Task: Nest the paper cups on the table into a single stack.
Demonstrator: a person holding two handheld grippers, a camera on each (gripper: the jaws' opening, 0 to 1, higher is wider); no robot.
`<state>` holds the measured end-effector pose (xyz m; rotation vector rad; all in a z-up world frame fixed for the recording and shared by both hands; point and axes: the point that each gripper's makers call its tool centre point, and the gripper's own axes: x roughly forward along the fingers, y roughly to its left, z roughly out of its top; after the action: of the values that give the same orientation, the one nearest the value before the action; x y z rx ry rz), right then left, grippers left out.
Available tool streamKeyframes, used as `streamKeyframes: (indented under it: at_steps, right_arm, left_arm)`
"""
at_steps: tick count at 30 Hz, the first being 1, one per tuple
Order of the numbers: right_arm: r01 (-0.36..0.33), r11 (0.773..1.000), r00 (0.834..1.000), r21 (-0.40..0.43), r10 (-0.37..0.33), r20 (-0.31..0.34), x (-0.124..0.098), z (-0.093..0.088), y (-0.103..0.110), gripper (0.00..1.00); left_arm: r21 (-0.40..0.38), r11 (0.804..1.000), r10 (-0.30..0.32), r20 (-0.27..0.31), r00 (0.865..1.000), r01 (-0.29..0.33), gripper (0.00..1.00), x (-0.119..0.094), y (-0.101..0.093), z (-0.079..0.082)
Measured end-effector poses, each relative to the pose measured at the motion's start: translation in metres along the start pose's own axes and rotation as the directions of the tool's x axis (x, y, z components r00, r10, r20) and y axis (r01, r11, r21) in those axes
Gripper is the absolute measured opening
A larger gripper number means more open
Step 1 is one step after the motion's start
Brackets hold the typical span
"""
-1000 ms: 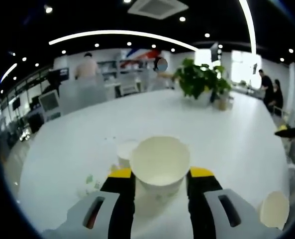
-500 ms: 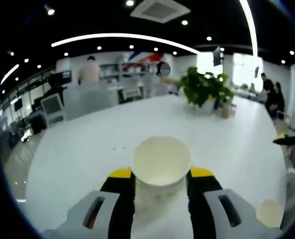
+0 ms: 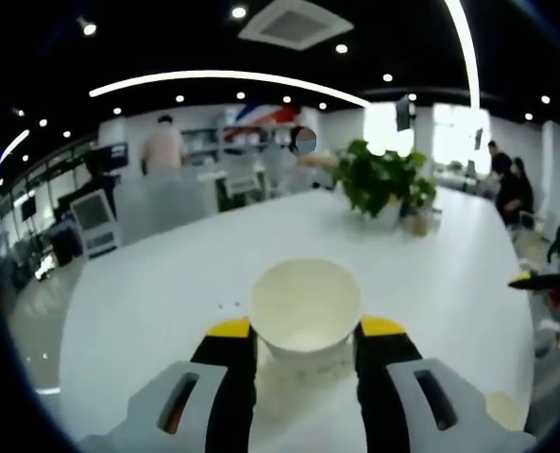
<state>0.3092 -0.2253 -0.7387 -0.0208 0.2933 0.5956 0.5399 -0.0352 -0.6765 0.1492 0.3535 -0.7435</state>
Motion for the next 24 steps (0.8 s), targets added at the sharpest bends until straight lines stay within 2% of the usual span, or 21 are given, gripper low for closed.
streamKeyframes:
  at_steps: [4, 14, 24]
  right_arm:
    - [-0.001, 1.000, 1.000, -0.005, 0.001, 0.002, 0.001, 0.002, -0.001, 0.98]
    - [-0.008, 1.000, 1.000, -0.014, 0.008, 0.008, 0.001, 0.006, 0.001, 0.98]
    - [-0.017, 1.000, 1.000, -0.020, 0.017, 0.012, 0.000, 0.007, 0.005, 0.98]
  left_arm:
    - [-0.002, 1.000, -0.013, 0.005, 1.000, 0.013, 0.39, -0.004, -0.008, 0.005]
    - [0.015, 0.999, -0.037, -0.002, 0.999, 0.037, 0.38, -0.012, -0.021, 0.004]
    - [0.047, 0.995, -0.091, 0.020, 0.996, 0.090, 0.38, -0.023, -0.043, 0.015]
